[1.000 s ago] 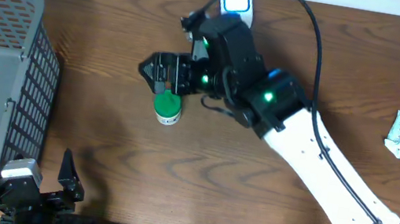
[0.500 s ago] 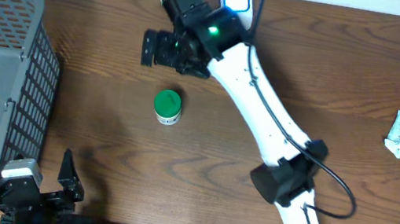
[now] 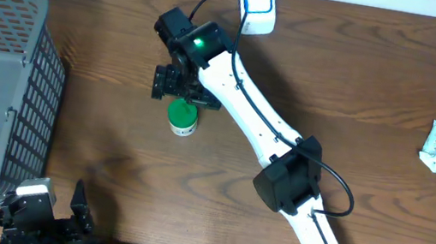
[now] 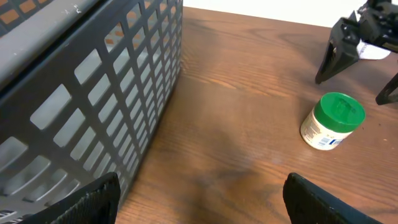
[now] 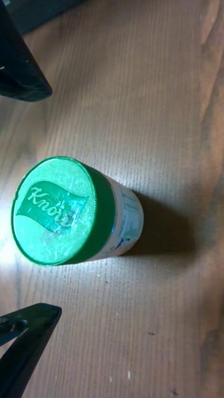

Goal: Scan the item barcode
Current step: 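Move the right gripper over the green-capped jar and lower, then grasp the green-capped jar with the right gripper and lift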

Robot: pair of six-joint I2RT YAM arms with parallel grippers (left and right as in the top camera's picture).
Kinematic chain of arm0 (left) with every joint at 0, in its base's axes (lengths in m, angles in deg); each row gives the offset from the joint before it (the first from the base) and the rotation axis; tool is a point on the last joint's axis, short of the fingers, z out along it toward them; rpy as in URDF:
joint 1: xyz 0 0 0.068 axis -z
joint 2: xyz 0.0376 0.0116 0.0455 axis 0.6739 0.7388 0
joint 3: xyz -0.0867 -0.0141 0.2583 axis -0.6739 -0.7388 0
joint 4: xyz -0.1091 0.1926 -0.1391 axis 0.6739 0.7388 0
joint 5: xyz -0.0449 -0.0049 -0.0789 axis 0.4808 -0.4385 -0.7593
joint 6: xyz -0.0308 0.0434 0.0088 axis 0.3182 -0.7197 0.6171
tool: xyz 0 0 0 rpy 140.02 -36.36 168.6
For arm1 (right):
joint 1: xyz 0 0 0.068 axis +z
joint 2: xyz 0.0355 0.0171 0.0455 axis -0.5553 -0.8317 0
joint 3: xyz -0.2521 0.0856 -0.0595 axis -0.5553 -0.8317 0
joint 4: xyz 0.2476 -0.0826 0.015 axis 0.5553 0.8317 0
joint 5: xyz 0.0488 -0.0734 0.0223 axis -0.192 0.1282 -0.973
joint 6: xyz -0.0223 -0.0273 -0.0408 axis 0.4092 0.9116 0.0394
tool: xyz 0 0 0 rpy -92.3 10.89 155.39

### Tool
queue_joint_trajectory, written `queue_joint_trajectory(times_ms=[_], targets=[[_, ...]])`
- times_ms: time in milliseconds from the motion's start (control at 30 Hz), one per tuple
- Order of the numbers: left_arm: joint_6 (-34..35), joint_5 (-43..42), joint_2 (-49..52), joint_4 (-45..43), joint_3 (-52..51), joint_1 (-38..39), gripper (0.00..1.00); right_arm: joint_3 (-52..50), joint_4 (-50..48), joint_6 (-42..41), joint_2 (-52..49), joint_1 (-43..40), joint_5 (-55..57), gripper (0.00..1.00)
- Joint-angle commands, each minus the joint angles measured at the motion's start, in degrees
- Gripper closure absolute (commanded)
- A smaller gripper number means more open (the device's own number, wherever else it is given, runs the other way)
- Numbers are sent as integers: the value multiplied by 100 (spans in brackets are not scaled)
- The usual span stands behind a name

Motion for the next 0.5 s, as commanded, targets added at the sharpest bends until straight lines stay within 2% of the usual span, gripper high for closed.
queue_joint_trajectory(times_ms=[0, 467], targets=[[-96, 52, -31, 9, 0, 28, 16, 85, 48, -149, -282, 74, 101, 1], [-96, 52, -31, 9, 0, 28, 16, 79, 111, -146, -837, 229, 7, 1]])
